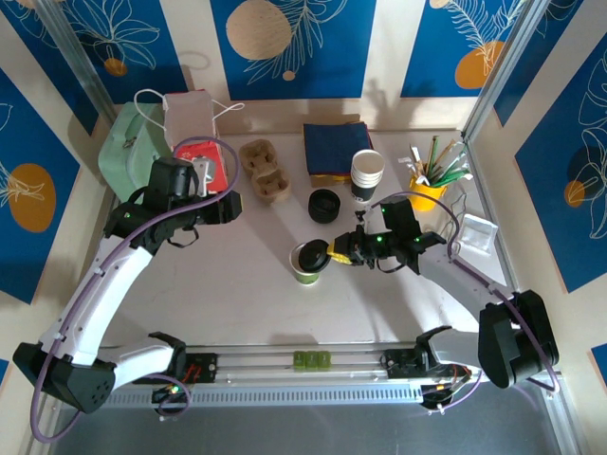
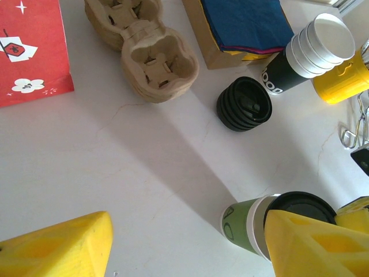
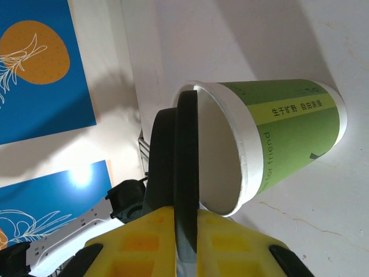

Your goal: Pack the takeout coffee

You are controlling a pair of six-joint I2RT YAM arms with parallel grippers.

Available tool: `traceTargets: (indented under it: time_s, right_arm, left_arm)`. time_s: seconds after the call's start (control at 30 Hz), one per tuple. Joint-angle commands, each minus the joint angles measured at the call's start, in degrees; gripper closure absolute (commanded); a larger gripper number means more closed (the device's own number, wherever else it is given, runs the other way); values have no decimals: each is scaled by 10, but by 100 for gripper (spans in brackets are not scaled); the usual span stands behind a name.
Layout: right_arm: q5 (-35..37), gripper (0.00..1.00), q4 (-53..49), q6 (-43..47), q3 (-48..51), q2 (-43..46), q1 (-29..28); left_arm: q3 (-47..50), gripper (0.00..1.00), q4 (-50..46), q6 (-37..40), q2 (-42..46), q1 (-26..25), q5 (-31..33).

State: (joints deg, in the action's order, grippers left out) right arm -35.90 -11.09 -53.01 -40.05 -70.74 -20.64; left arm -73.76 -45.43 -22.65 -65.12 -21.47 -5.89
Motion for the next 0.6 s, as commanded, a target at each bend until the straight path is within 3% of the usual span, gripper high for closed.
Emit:
traceTargets:
  time_s: [0.0,0.57]
  right_arm:
    - [3,87,-2,-2,6,-7,2]
    - [31,80,-26,28,7,-24,-6]
  left_arm:
    - [-3,30,-10,-7,-6,6,-4]
    - [0,30,-14,-5,-20,6,-6]
